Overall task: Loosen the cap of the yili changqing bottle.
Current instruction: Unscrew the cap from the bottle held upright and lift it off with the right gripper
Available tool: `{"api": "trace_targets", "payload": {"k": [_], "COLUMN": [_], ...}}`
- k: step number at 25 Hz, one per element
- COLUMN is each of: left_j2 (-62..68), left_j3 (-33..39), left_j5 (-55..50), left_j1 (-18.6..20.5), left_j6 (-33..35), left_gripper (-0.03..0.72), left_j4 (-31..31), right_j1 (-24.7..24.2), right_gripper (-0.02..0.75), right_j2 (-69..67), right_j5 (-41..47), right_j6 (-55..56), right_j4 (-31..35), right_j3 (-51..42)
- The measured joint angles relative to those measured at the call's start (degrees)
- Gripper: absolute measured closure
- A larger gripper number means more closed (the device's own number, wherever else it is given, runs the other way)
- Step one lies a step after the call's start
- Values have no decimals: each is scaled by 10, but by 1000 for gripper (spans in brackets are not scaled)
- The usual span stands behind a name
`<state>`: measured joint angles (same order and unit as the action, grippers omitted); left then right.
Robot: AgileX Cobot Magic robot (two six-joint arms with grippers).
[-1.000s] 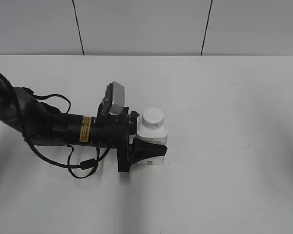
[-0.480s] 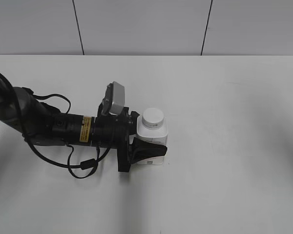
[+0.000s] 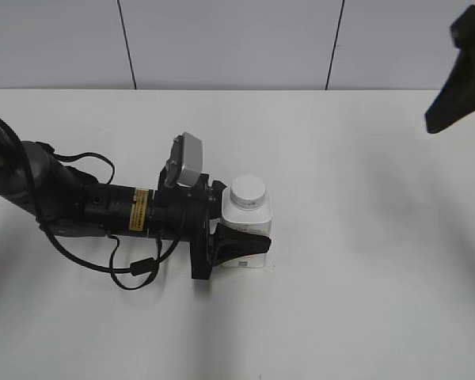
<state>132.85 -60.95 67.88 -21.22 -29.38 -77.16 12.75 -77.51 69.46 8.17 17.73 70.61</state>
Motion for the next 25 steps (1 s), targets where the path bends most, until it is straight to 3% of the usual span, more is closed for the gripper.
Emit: {"api": "trace_targets", "payload": {"k": [3,10,17,25], "left_j2": [0,0,0,0], "left_j3": [0,0,0,0], "left_j5": [0,-1,-1,-1], "left_j1": [0,0,0,0], "left_j6": [0,0,0,0], "left_gripper": [258,258,258,258], "left_j4": [0,-5,-6,-7], "right_j1": [63,140,180,199], "right_gripper": [247,257,257,257], "right_j2": [-36,-138,-230,-293], "right_j5": [2,3,3,3], "right_j6": [49,108,141,168], "right_j4": [-20,-35,-24,-4], "right_j3": [29,123,207,221]}}
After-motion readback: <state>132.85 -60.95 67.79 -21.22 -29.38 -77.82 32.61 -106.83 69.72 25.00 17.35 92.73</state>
